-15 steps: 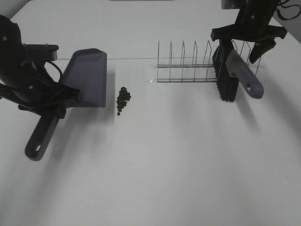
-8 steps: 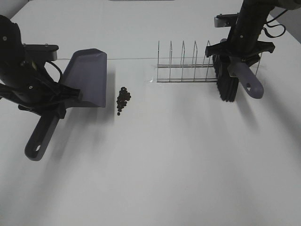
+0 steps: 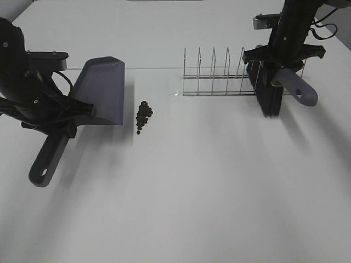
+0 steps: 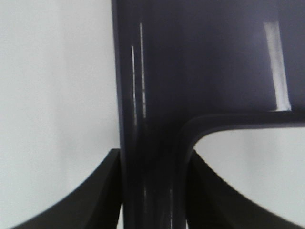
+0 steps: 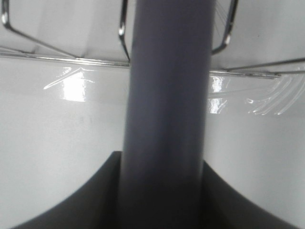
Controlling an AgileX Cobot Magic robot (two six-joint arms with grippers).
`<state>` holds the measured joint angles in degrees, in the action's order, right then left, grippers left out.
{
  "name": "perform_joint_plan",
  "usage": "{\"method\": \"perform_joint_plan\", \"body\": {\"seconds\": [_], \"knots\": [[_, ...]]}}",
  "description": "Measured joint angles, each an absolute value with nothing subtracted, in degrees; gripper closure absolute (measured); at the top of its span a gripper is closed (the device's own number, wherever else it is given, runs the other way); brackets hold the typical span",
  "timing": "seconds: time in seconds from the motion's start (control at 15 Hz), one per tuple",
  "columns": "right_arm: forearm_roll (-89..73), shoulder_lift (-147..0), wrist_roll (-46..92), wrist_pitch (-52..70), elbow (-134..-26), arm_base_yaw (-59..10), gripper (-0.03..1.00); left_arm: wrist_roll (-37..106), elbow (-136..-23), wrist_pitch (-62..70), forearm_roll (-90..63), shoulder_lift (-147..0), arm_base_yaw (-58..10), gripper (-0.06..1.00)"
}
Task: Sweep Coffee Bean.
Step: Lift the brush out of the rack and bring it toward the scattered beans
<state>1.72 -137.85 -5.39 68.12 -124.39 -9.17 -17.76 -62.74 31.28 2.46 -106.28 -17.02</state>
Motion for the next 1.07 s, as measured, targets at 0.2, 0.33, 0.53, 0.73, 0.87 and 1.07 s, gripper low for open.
{"method": "perform_joint_plan", "body": {"seconds": [0.2, 0.33, 0.53, 0.73, 0.87, 1.07], "knots": [[1.8, -137.6, -5.3, 70.0, -131.8, -9.2, 0.61, -17.8, -62.7, 31.3, 2.5, -106.3, -17.0, 0.58], [1.8, -135.9, -5.7, 70.1, -132.8, -9.2, 0.61, -17.8, -62.7, 31.3, 2.5, -106.3, -17.0, 0.58], [1.4, -129.3, -6.3, 70.1, -131.4, -9.2, 0.61, -17.8, -62.7, 31.4, 2.5, -106.3, -17.0, 0.58], [0.0, -121.5, -6.4, 70.1, -122.5, -9.7, 0.61, -17.8, -62.7, 31.7, 2.5, -106.3, -17.0, 0.58], [1.0, -117.3, -6.4, 70.1, -116.5, -11.5, 0.61, -17.8, -62.7, 32.0, 2.5, -106.5, -17.0, 0.58], [6.5, -111.0, -8.8, 70.1, -103.6, -19.0, 0.61, -17.8, -62.7, 33.5, 2.5, -108.9, -17.0, 0.58]]}}
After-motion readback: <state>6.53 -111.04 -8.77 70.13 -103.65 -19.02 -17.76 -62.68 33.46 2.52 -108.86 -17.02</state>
